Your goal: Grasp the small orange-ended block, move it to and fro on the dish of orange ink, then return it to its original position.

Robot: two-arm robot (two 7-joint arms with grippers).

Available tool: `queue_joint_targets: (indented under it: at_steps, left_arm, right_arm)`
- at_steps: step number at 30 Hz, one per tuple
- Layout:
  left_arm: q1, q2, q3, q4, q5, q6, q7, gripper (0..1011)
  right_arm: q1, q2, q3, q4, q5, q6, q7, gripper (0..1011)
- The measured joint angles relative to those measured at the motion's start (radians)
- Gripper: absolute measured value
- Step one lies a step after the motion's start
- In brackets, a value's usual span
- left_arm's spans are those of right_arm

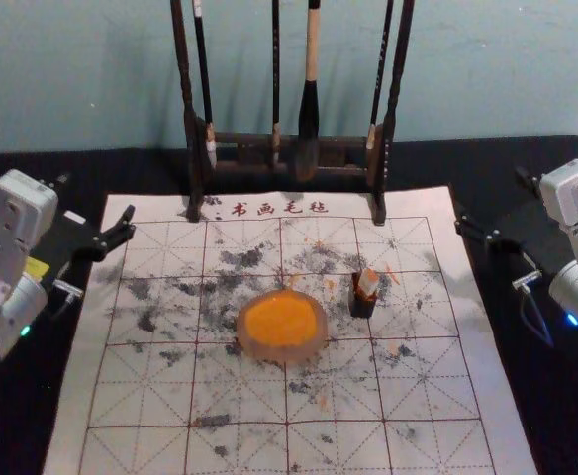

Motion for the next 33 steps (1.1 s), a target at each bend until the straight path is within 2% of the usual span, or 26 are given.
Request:
queue_joint_targets:
  at_steps: [33]
  left_arm:
    - [0.000,0.000,0.000,0.000,0.000,0.000,0.000,1001]
  right_arm:
    - [0.000,0.000,0.000,0.000,0.000,0.000,0.000,1000]
